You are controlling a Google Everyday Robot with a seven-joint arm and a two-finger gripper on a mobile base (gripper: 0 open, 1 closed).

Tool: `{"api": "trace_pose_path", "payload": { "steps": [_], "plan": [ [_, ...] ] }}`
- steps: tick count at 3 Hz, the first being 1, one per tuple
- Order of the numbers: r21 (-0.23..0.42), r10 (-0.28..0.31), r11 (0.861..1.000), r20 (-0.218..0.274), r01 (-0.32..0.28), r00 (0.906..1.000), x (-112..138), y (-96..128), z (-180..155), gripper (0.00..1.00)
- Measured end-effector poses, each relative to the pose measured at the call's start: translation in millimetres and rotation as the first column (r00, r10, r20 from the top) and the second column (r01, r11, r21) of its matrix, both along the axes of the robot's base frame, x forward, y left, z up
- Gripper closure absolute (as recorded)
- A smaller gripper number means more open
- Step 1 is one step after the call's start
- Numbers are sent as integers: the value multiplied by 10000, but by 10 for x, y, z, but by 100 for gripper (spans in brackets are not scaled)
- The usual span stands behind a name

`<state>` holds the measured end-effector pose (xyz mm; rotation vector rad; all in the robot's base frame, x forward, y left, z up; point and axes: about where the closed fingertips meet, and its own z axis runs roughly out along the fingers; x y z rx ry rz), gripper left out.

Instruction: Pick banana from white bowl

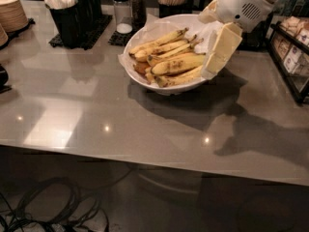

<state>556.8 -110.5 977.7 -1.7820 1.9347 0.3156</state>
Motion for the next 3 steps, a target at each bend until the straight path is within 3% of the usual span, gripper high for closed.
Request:
{"api": "trace_pose_path", "payload": {
  "steps": [1,3],
  "plan": [
    [95,403,9991,-55,-402,9992,123,178,-37,0],
    [112,401,9991,-30,-401,9992,134,189,-37,38]
  ]
}}
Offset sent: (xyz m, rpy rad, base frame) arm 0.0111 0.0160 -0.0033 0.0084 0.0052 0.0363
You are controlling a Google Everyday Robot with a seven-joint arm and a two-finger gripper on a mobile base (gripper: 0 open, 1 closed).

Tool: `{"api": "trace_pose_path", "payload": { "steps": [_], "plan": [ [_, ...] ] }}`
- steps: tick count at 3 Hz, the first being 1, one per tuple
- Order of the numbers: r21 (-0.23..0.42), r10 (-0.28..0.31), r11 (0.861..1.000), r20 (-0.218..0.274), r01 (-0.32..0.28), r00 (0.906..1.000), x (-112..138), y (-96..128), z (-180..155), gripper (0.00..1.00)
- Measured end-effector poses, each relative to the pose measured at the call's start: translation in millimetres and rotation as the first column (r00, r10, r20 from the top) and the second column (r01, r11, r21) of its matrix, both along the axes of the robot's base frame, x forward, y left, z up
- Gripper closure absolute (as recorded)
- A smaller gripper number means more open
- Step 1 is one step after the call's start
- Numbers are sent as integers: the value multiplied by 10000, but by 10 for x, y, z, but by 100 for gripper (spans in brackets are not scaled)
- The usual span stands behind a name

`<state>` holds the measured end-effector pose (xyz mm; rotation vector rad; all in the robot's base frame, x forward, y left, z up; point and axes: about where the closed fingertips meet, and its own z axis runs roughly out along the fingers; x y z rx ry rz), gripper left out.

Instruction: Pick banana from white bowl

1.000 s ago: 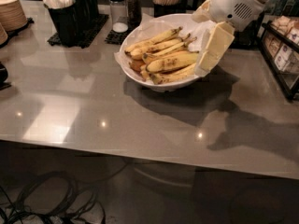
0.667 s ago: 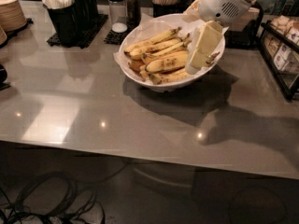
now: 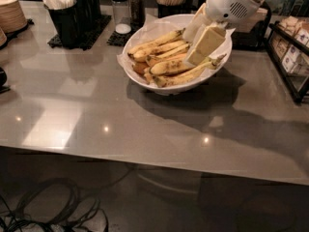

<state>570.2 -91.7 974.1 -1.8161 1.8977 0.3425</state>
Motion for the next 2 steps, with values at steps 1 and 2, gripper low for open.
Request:
{"api": "trace_pose_path", "payload": {
  "steps": [1,2],
  "plan": [
    [223,34,9997,-67,-32,10000,61,59,-101,23],
    [433,20,9991,-242,-9,9997,172,115,-301,21]
  ]
}}
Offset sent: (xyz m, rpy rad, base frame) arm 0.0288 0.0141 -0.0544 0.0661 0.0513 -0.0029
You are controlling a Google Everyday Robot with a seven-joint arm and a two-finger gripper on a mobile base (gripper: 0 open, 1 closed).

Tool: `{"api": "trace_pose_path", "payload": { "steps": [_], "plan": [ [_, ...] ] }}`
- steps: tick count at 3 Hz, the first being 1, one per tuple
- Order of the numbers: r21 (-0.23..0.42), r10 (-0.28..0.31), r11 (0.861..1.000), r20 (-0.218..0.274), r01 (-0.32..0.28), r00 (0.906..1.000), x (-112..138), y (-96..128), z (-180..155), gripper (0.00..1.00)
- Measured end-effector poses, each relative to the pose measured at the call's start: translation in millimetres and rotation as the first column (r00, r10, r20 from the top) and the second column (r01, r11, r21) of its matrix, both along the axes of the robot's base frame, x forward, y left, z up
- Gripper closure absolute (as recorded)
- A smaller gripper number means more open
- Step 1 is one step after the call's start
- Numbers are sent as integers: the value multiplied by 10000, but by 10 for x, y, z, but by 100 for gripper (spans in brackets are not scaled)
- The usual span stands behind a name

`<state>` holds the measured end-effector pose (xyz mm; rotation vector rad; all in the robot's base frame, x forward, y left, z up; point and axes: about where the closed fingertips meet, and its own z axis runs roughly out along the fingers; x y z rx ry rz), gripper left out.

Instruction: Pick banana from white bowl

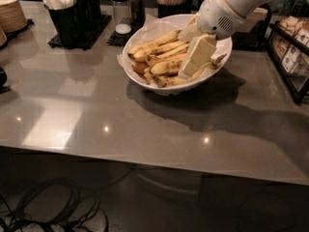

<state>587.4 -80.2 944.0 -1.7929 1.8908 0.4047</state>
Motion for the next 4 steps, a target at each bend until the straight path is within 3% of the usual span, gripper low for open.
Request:
{"api": "trace_pose_path", "payload": {
  "steps": [1,2,4],
  "plan": [
    [224,-108,9997,-64,110,9999,111,40,-145,23],
    [314,-188,9993,-141,192,9997,177,47,-225,34],
    [269,-390,9988,-591,407,9975,172,4,-432,32]
  ]
}}
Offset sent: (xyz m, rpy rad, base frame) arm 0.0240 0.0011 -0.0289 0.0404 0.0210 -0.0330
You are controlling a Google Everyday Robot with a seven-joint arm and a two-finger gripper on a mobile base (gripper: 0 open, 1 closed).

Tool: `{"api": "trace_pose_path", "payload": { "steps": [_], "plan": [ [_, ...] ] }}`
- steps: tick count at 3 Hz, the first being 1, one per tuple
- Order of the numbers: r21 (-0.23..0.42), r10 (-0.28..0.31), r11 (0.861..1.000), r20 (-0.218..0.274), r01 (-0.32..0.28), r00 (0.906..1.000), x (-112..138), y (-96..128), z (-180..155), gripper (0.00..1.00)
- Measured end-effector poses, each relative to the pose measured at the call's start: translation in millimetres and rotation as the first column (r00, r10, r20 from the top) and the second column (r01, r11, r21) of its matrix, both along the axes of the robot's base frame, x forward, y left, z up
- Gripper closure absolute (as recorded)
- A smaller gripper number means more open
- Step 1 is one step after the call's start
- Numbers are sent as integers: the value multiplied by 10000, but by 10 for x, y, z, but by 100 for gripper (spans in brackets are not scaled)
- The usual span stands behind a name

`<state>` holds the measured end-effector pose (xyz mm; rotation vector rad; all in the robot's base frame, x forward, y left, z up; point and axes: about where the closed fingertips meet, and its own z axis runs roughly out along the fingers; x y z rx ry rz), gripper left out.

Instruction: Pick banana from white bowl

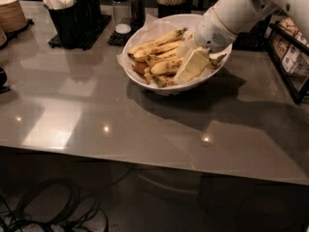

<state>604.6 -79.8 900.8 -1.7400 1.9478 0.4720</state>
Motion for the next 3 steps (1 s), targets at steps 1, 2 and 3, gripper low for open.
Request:
{"api": "trace_pose_path", "payload": {
  "steps": [1,2,3],
  "plan": [
    [-13,1,10000,-89,-1,10000,21,3,-43,33],
    [-31,-27,10000,-142,27,9999,46,-15,-60,37],
    [-85,-32,10000,-23,32,10000,67,-49,-5,56]
  ]
}}
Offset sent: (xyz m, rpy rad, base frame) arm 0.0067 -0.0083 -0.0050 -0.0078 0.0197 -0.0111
